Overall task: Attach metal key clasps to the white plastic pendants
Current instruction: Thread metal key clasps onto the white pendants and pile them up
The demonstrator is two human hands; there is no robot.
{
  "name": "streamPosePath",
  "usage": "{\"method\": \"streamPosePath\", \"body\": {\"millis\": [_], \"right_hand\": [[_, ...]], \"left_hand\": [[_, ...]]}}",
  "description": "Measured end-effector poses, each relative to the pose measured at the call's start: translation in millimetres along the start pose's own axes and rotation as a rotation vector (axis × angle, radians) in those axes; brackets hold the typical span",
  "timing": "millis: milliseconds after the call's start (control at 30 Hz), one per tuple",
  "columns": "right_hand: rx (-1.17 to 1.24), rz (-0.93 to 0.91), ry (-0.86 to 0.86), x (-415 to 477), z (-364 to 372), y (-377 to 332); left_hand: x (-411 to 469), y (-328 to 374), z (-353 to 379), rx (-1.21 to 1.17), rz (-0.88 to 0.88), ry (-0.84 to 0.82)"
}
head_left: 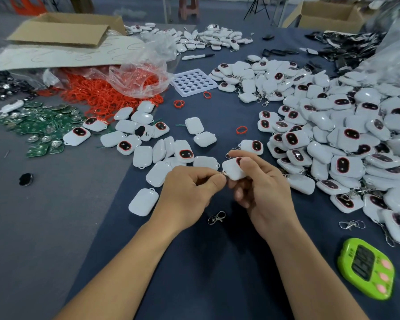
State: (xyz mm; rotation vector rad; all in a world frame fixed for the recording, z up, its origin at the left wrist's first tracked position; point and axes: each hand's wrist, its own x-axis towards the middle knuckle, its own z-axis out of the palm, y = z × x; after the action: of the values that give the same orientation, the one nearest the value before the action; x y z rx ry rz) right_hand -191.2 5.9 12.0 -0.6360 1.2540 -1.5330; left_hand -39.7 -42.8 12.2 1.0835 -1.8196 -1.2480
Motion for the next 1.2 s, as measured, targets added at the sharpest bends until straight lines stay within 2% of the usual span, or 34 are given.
{"method": "streamPosePath", "body": {"millis": [100, 367, 633, 733, 833, 900, 933, 1067, 1200], "right_hand": [[0.085, 0.046, -0.005, -1.5, 0.0, -0.3], [0.167, 0.075, 0.029, 0.6, -0.3, -2.7], [0.029, -0.025, -0.029, -1.8, 4.1, 5.6], [-0.086, -0.154, 0.007, -3.3, 4.2, 7.5], [-0.330, -0.345, 0.061, -7.3, 3.5, 10.5], [-0.457, -0.406, 0.048, -9.8, 3.7, 11.2], [-0.449, -0.400, 0.038, -9.5, 4.2, 11.3], [-0.175, -0.244, 0.043, -2.2, 4.3, 7.2], [-0.055, -0.140, 0.005, 1.1, 0.7, 6.6]], "left_hand": [[-0.9, -2.6, 0.7, -0.036, -0.001, -0.003], [0.3, -8.5, 3.9, 0.063, 0.047, 0.133], [0.1, -4.1, 1.3, 0.019, 0.056, 0.110], [-2.6, -6.1, 2.5, 0.171, 0.073, 0.131], [-7.9, -7.3, 7.0, 0.461, 0.142, 0.153], [-9.9, -6.5, 9.2, 0.615, 0.195, 0.169], [-9.6, -6.2, 9.3, 0.618, 0.193, 0.178], [-4.9, -3.5, 7.2, 0.321, 0.086, 0.089], [0.9, 3.5, 1.7, 0.045, -0.020, 0.001]]}}
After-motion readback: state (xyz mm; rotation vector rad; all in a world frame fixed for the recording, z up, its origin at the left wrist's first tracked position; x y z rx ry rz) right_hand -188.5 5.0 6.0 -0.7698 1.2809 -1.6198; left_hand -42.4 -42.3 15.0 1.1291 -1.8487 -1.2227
